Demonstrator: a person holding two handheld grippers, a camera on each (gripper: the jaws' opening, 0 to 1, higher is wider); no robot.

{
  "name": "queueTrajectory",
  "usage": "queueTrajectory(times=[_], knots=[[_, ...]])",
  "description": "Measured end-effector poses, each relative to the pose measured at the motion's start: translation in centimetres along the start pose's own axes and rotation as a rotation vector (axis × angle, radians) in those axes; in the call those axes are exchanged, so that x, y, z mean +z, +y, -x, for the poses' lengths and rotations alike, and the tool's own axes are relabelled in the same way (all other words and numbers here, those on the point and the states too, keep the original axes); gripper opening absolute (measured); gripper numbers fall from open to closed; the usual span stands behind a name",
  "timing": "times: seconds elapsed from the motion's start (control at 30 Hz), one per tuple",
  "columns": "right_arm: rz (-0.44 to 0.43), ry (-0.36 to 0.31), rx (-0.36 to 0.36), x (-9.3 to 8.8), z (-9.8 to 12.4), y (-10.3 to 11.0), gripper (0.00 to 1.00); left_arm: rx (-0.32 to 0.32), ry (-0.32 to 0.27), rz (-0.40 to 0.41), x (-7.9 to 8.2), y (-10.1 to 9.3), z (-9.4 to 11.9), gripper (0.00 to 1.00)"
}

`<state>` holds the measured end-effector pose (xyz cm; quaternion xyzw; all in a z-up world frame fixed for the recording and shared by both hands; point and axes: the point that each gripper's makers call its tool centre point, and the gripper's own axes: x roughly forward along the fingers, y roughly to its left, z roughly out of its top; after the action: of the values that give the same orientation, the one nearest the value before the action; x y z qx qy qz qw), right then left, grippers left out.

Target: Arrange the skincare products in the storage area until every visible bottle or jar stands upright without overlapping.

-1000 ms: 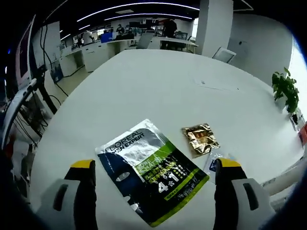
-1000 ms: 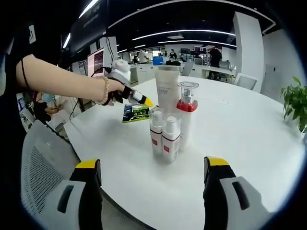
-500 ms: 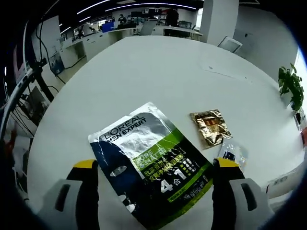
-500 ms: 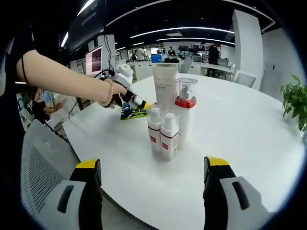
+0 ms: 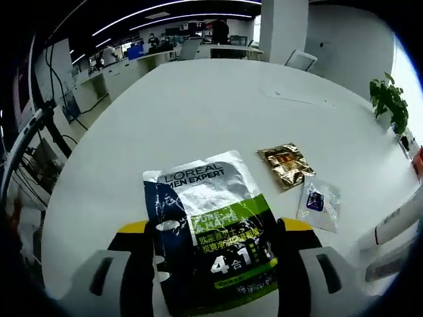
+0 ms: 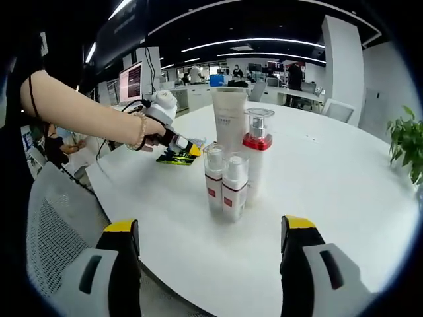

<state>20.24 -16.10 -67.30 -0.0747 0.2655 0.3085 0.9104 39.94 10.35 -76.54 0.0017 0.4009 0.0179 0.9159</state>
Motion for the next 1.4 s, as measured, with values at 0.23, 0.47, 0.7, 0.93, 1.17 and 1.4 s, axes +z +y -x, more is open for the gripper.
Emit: queueTrajectory(times=[0.23,0.47,0.7,0.93,1.17,1.4], knots=[[0.008,0.0,-0.001,0.0,0.1,0.1,0.87,-0.017,-0.022,-0.013,-0.2,-0.2,-0.2,0.58],[0.013,-0.007,-0.002,0.2,0.2,0.1,0.87,-0.059,-0.06,-0.06,0.3,-0.7,1.4,0.36],[0.02,-0.013,-0.001,0.4,0.1,0.2,0.87,-0.157,-0.063,-0.102,0.1,-1.8,1.4,0.14],[0.022,-0.024,0.012,0.6,0.1,0.4,0.86,-0.247,-0.115,-0.097,-0.3,-3.1,4.2,0.11],[0.018,-0.046,0.031,1.0,0.2,0.8,0.85,-0.314,-0.16,-0.123,0.2,-3.8,6.8,0.11],[0.012,-0.074,0.06,1.6,0.4,1.4,0.8,-0.385,-0.204,-0.129,0.3,-4.7,11.3,0.12]])
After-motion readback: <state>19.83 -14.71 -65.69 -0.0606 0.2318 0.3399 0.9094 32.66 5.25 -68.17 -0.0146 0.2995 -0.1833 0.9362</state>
